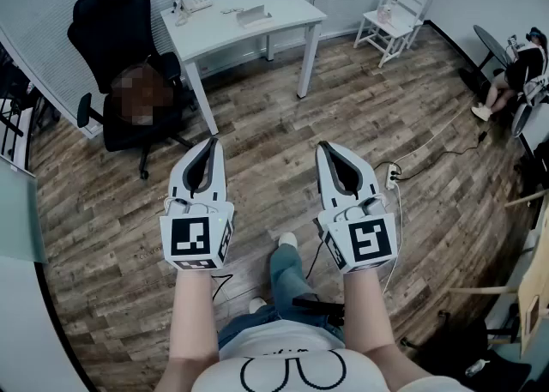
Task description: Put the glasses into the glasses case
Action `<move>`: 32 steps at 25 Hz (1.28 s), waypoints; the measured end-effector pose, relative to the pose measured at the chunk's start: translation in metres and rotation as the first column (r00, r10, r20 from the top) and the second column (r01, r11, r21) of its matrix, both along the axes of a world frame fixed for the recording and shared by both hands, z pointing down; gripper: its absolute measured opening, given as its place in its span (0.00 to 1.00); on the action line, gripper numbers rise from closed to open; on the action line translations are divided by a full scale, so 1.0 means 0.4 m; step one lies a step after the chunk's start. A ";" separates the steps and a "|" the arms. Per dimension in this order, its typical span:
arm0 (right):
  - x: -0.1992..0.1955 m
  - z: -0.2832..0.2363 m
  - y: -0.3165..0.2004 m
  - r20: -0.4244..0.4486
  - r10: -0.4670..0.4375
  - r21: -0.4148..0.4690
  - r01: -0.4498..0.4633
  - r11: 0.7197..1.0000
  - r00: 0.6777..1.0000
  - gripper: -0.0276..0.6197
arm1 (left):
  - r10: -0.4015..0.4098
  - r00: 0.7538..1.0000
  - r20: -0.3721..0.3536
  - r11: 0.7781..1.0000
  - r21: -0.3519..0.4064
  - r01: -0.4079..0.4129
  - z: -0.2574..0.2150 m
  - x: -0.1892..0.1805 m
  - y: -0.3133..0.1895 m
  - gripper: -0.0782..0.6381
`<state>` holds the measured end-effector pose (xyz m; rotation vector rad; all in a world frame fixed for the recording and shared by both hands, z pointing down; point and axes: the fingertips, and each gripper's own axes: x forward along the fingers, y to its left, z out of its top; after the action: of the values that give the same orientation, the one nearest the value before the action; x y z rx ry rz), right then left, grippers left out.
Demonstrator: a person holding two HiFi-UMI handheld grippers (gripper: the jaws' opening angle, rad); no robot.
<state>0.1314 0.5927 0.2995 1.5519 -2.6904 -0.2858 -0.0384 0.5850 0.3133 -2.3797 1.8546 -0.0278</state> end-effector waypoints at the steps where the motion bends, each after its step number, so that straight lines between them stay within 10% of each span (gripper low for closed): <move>1: 0.000 0.000 0.038 -0.001 0.001 -0.002 -0.001 1.000 1.000 0.06 | 0.001 1.000 -0.001 1.000 0.004 -0.001 -0.003 -0.003 0.039 0.13; 13: -0.010 -0.008 0.187 0.018 -0.011 0.008 0.011 1.000 1.000 0.06 | -0.023 1.000 -0.018 0.999 0.023 0.023 -0.012 -0.036 0.197 0.13; 32: 0.032 -0.058 -0.511 -0.016 -0.137 0.023 0.137 0.990 0.990 0.06 | -0.090 0.996 -0.012 0.995 0.035 0.090 -0.056 0.041 -0.479 0.13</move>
<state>0.1441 0.3882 0.2764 1.3667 -2.7977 -0.3321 -0.0221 0.3933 0.2909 -2.2766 1.9489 0.0085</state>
